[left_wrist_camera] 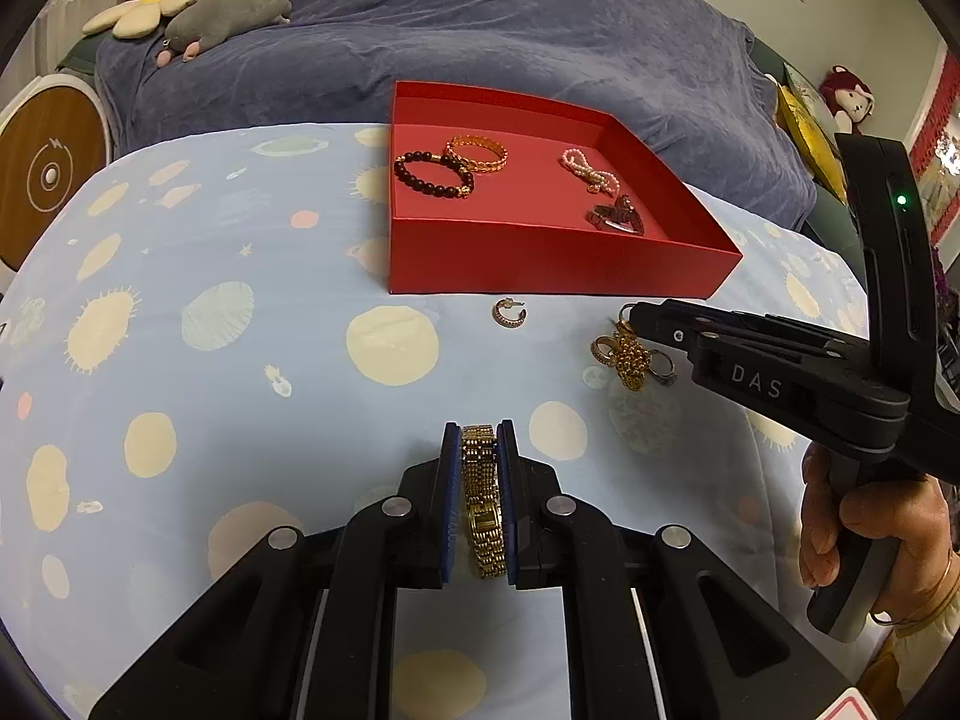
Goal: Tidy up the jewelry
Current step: 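Move the left tool to the gold link watch and close on it, then carry the gold watch to the red box with the left tool while the right carries a ring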
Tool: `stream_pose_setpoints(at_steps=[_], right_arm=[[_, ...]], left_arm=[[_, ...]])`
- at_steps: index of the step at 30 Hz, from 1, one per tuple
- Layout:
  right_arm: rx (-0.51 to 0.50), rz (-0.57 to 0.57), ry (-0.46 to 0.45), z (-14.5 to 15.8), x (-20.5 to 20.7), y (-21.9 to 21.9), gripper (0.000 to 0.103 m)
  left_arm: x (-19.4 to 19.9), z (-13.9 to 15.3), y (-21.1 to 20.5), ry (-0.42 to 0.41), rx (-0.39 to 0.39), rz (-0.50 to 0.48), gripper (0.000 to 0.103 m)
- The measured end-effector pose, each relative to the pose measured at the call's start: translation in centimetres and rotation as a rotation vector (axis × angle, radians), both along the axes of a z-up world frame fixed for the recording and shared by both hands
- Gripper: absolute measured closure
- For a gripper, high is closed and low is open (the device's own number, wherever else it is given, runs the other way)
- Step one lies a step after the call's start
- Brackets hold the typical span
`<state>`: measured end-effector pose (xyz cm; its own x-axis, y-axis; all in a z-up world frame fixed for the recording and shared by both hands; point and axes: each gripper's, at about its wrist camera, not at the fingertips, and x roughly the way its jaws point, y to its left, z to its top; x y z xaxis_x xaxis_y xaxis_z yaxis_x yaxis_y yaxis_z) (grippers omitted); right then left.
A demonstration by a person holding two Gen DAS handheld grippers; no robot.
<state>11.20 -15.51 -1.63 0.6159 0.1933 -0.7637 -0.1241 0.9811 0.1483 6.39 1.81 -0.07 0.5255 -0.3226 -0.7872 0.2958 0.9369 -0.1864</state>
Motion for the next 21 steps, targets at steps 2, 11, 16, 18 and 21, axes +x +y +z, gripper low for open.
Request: stream_pose_setpoints(at_steps=[2,11,16,18,21], right_arm=[[-0.004,0.0,0.004,-0.1,0.2,0.1,0.085],[-0.021,0.009,0.005,-0.4,0.3,0.1,0.101],[-0.003,-0.004,-0.019,1.2,-1.1,-0.4,0.101],[0.013,-0.011,-0.027,1.8,-1.7,-0.8,0.101],[0.031,-0.015,-0.045,2.8,-2.7,-1.5,0.101]], left_arm=[[-0.1,0.1,0.0,-0.006,0.002,-0.002,0.094],[-0.2,0.1,0.0,-0.002,0.0,0.001,0.094],[0.3,0.6,0.2,-0.009,-0.013,0.017,0.094],[0.5,1.1,0.3,-0.021,-0.018,0.021,0.096],[0.9,2.1,0.3,-0.045,-0.026,0.026,0.098]])
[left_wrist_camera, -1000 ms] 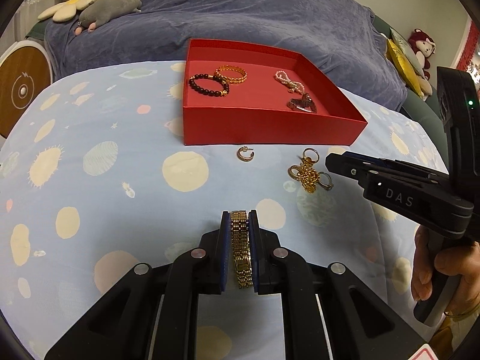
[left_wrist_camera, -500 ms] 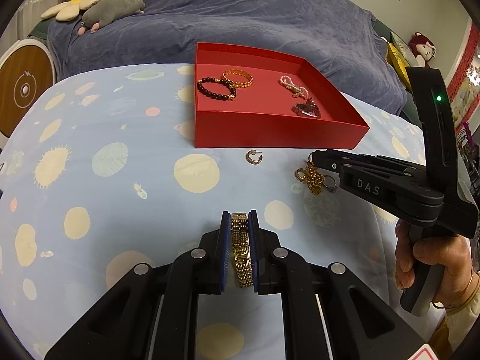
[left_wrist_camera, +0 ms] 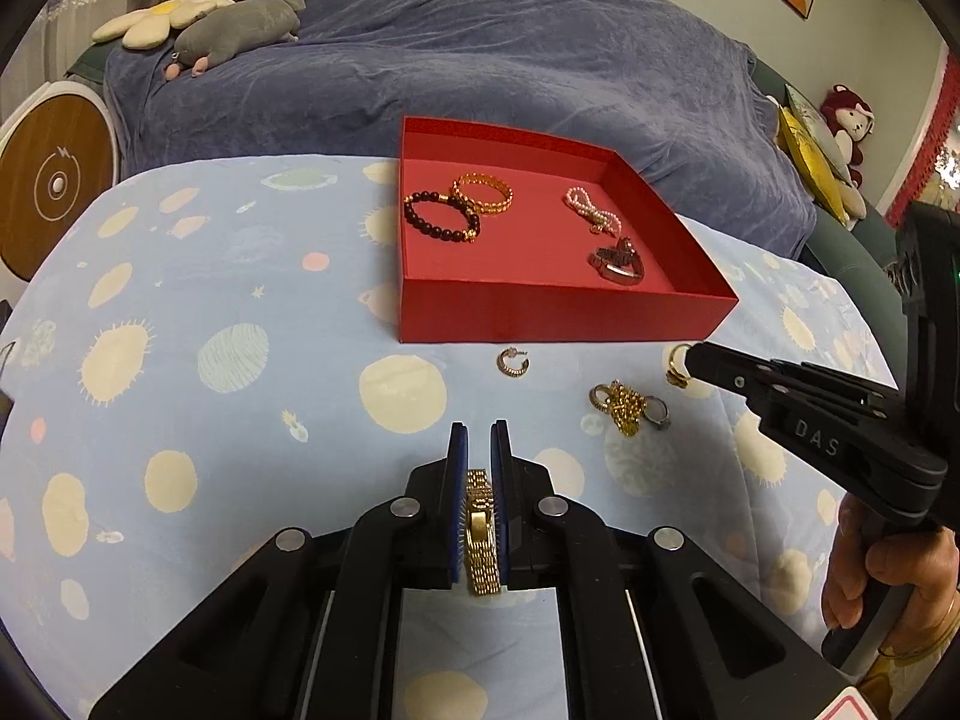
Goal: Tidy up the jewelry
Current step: 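Carry the gold watch to the red box with the left tool while the right carries a ring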
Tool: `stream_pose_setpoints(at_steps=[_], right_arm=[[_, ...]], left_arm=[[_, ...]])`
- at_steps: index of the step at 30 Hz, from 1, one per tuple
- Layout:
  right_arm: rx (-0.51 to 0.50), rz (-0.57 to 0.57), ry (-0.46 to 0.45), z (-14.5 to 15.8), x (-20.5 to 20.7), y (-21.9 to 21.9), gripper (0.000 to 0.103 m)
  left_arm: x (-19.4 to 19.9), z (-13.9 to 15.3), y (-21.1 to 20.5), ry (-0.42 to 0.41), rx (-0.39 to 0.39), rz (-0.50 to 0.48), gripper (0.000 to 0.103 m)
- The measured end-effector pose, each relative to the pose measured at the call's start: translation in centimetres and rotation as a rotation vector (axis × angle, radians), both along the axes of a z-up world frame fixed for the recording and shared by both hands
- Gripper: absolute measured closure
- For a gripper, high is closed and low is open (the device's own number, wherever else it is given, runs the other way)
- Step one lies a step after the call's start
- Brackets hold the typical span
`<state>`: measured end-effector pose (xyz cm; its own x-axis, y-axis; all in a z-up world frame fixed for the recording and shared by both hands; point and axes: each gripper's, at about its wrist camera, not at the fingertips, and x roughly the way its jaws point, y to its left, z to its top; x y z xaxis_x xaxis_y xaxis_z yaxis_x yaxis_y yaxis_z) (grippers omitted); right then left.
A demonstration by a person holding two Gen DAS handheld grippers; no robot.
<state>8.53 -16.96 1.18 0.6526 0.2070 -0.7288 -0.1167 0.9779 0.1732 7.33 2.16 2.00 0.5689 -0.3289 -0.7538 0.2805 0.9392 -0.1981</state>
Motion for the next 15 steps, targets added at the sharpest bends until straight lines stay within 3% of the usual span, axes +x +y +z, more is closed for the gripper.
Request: stream_pose_setpoints(at_steps=[5,10,11,13,14,15], right_arm=[[0.004,-0.018,-0.013,0.9,-1.2,-1.3,0.101],[0.015,-0.039,-0.005,1.0,-2.1,-2.6,0.101],[0.014,-0.039,-0.004,1.0,-2.3,-2.6,0.101],[0.016,-0.036,-0.002,1.1,-2.6,-2.7,0.101],[0.016,-0.034,-0.003,1.1,-2.8,-2.7,0.101],[0.014,-0.033,-0.003,1.2,-2.8,-2.7,0.101]], left_arm=[[0.8,0.9,0.4,-0.017,-0.008,0.02,0.098],[0.7,-0.3,1.1,0.046,-0.009,0.036,0.097],[0.5,-0.7,1.1,0.06,-0.007,0.032,0.094],[-0.1,-1.7,0.6,0.089,0.003,0.01,0.081],[-0.3,-2.1,0.3,0.089,0.016,0.003,0.069],[-0.6,-2.3,-0.1,0.077,0.032,0.001,0.065]])
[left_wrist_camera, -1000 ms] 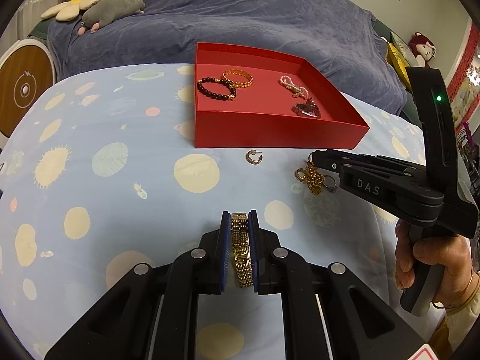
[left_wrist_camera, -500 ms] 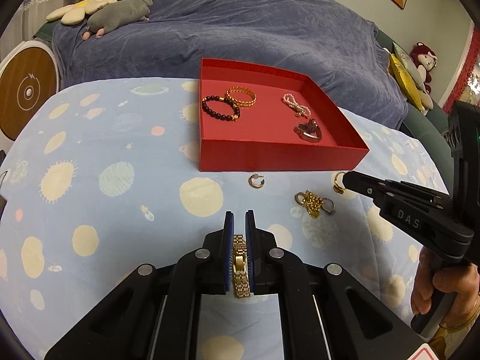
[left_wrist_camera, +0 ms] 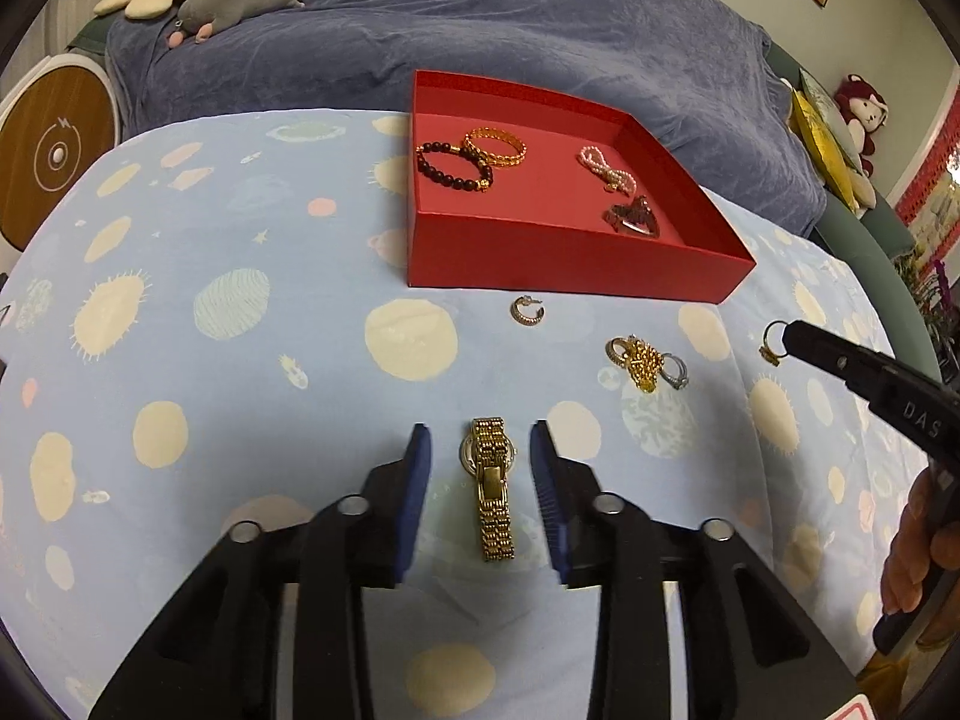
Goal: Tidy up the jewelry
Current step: 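Carry the gold watch to the red box with the left tool while the right carries a ring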
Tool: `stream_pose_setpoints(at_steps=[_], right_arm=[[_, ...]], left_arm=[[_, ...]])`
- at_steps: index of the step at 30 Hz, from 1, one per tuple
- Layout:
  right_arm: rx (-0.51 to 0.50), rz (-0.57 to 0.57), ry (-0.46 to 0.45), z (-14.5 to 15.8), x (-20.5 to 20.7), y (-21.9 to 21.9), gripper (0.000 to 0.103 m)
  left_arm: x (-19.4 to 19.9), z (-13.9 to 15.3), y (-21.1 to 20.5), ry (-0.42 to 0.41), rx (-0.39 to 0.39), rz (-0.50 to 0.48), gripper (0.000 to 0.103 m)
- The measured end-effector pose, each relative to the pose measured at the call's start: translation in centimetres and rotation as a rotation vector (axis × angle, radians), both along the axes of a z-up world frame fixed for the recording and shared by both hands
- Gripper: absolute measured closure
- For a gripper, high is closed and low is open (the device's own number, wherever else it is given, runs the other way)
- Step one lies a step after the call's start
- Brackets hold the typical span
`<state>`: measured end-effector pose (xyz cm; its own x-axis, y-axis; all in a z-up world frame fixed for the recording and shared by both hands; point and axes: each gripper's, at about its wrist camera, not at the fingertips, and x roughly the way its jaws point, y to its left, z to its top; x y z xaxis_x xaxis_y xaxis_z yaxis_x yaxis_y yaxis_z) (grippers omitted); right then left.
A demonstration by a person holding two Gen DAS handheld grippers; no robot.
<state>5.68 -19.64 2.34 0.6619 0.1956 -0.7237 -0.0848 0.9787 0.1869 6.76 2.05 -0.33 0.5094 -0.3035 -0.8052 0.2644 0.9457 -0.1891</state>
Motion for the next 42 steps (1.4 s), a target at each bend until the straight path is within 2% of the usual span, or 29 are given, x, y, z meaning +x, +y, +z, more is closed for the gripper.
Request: stream_pose_setpoints(at_steps=[7,11,16,18,20,23,35,42], right_arm=[[0.013,-0.008,0.011,-0.1,-0.2,-0.1,0.101],[0.016,-0.002,0.017,-0.2,-0.1,0.0,0.101],[0.017,0.004,0.015,-0.1,0.1,0.2,0.101],[0.019,0.003,0.01,0.1,0.1,0.1,0.101],[0.026,0.0,0.003,0.5,0.2,0.0,0.101],[0.029,-0.003,-0.015,1.1,0.4,0.0,0.101],[0.033,-0.006,-0.026,1.5,0.6,0.0,0.101],[0.052,-0.014,-0.046,2.5,1.5,-0.3,0.101]], left_arm=[[-0.1,-1.8,-2.3,0.002,0.044,-0.045,0.064],[0.1,-2.3,-2.6,-0.029,0.09,-0.03,0.081],[0.2,-2.2,-2.4,-0.042,0.088,-0.022,0.083],[0.2,-2.0,-2.4,-0.039,0.077,-0.024,0.086],[0.3,-1.5,-2.2,-0.033,0.052,-0.024,0.086],[0.4,-0.2,-2.1,-0.054,0.023,-0.031,0.094],[0.5,3.7,-0.4,-0.122,-0.056,-0.028,0.094],[2.0,7.4,0.6,-0.179,-0.097,0.0,0.094]])
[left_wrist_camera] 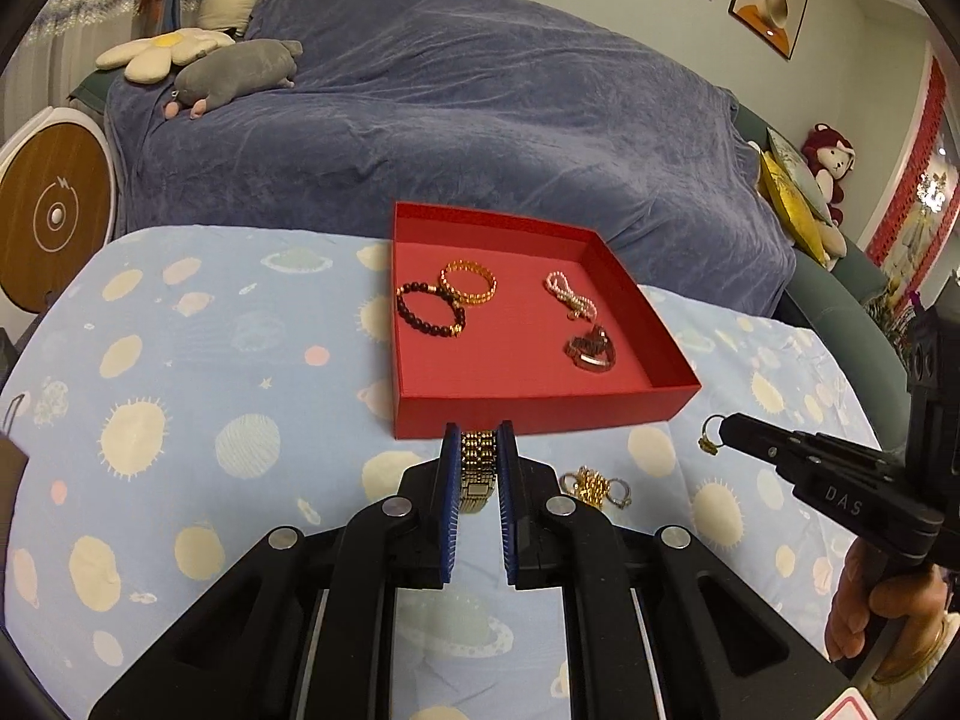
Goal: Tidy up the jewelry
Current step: 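Carry the gold watch to the red box with the left tool while the right carries a ring, then open both tools inside the red box and lift them out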
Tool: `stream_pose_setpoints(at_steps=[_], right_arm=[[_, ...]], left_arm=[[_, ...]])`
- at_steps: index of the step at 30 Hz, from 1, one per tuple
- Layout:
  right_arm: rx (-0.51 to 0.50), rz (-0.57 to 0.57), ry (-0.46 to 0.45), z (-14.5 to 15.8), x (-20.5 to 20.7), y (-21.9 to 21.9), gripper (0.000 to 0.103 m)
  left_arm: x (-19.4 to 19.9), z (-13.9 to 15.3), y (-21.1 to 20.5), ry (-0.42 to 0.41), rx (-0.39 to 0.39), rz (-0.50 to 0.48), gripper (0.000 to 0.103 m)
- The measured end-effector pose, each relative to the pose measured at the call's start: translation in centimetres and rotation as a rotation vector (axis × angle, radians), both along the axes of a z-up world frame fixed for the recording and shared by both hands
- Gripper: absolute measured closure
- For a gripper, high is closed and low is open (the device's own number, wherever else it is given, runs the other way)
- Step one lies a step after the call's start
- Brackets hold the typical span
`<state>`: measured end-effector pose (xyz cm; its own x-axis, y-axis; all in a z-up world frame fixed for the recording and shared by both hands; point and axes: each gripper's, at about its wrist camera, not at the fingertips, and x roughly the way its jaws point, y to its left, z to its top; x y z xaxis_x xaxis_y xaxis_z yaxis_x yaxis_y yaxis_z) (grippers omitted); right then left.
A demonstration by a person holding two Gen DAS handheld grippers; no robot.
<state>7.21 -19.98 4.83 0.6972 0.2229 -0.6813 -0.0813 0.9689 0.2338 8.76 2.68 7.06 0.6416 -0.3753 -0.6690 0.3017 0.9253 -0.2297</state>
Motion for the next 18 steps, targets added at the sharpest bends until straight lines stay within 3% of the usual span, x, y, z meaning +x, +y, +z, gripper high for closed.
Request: stream_pose_setpoints(at_steps=[5,10,18], right_arm=[[0.052,-0.012,-0.023,1.6,3.3,-0.4,0.101],[0.113,-0.014,0.008,1.4,7.3,-0.2,0.101],[0.14,-0.007,0.098,-2.7,10.8,0.3,0.101]], left_arm=[[3.1,1.9,-0.9,-0.027,-0.003,-0.005,0.094],[7.8,1.3,-2.0,0.004,-0.017,-0.008,0.094],[11.7,-1.5,-3.8,0.047,0.0,-0.009,0.094]])
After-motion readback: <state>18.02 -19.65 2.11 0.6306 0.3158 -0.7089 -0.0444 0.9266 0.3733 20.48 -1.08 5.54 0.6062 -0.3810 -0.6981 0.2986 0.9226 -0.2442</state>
